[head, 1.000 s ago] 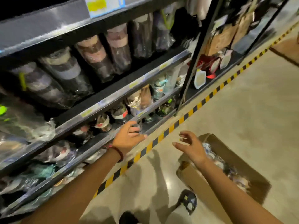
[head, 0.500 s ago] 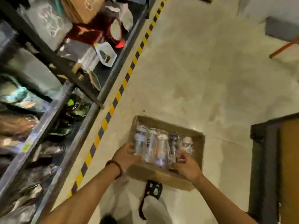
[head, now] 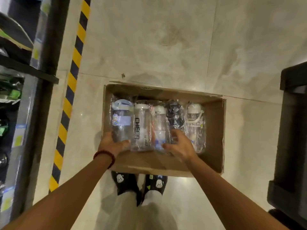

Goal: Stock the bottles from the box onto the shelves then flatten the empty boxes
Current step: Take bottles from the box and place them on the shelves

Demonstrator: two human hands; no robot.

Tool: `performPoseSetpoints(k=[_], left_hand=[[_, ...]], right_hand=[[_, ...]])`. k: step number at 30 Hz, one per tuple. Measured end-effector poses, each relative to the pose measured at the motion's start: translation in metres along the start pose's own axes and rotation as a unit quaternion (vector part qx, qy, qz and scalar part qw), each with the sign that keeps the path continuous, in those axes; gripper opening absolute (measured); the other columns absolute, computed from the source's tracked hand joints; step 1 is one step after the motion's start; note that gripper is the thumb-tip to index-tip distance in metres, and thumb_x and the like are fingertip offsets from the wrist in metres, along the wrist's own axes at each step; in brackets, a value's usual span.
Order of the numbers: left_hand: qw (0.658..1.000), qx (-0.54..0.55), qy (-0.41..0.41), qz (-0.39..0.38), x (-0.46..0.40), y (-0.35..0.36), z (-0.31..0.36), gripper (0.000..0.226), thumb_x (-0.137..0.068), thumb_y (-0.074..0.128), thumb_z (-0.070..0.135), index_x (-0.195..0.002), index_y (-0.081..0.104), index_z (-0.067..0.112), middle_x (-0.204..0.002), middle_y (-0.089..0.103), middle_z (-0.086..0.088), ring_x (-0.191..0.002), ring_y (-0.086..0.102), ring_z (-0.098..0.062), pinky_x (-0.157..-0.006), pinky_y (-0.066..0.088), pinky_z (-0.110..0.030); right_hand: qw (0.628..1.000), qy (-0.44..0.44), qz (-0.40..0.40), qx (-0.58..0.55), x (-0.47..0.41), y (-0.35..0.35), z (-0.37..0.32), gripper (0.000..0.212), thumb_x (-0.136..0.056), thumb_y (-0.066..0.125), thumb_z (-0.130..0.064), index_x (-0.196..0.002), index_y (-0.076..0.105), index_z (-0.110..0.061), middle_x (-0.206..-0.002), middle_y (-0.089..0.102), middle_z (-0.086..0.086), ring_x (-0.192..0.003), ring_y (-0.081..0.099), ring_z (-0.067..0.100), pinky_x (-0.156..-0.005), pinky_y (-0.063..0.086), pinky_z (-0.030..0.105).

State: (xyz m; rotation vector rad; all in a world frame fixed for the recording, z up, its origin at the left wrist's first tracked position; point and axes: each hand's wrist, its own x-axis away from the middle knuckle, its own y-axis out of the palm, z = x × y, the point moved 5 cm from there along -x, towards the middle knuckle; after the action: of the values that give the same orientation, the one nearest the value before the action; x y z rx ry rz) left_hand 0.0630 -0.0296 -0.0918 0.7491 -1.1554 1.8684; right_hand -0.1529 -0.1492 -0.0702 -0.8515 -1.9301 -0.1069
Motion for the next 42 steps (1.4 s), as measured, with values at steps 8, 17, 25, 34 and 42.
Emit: performPoseSetpoints(k=[8, 17, 25, 34, 42], left_hand=[[0.977, -0.111, 0.072, 0.170, -0.091, 0.046, -0.028, 0.087, -0.056, 0.086, 0.042, -0.123, 0.046, 0.004, -0.117, 0.054, -0.017, -0.108, 0.053, -0.032, -0.091, 0.049, -0.042], [0.984, -0.009, 0.100, 0.147, -0.128, 0.102, -0.028, 0.072, -0.046, 0.090, 0.031, -0.101, 0.048, 0.014, -0.088, 0.063, 0.001, -0.075, 0.063, -0.013, -0.063, 0.050, -0.020], [0.991, -0.003, 0.083, 0.103, -0.145, 0.098, -0.037, 0.080, -0.050, 0.090, 0.021, -0.118, 0.048, 0.014, -0.098, 0.065, 0.003, -0.077, 0.063, -0.006, -0.067, 0.050, -0.021], [0.989, -0.019, 0.082, 0.120, -0.145, 0.089, -0.039, 0.091, -0.035, 0.079, 0.044, -0.116, 0.047, 0.019, -0.102, 0.064, 0.001, -0.088, 0.064, -0.019, -0.081, 0.052, -0.033], [0.996, 0.053, 0.049, 0.046, -0.138, 0.082, -0.032, 0.080, -0.053, 0.089, 0.014, -0.122, 0.049, 0.015, -0.103, 0.064, 0.002, -0.090, 0.063, -0.014, -0.070, 0.048, -0.021]], right_hand=[[0.993, 0.010, 0.118, 0.024, -0.117, -0.002, 0.071, 0.049, -0.078, 0.073, -0.013, -0.120, 0.048, -0.012, -0.102, 0.056, -0.005, -0.092, 0.058, 0.016, -0.085, 0.052, 0.034], [0.961, 0.046, 0.189, 0.199, -0.187, -0.007, 0.108, 0.073, -0.076, 0.075, -0.037, -0.131, 0.040, -0.004, -0.127, 0.047, 0.015, -0.118, 0.046, 0.032, -0.100, 0.043, 0.041], [0.946, 0.078, 0.210, 0.233, -0.205, -0.002, 0.103, 0.074, -0.071, 0.076, -0.048, -0.121, 0.042, -0.006, -0.129, 0.031, 0.014, -0.117, 0.035, 0.031, -0.099, 0.040, 0.041], [0.963, 0.045, 0.194, 0.180, -0.209, 0.009, 0.104, 0.075, -0.068, 0.081, -0.036, -0.117, 0.034, -0.006, -0.119, 0.050, 0.015, -0.106, 0.052, 0.032, -0.086, 0.043, 0.037], [0.966, 0.022, 0.226, 0.125, -0.195, 0.005, 0.100, 0.077, -0.059, 0.084, -0.038, -0.109, 0.031, -0.012, -0.102, 0.058, 0.013, -0.091, 0.059, 0.031, -0.081, 0.052, 0.046]])
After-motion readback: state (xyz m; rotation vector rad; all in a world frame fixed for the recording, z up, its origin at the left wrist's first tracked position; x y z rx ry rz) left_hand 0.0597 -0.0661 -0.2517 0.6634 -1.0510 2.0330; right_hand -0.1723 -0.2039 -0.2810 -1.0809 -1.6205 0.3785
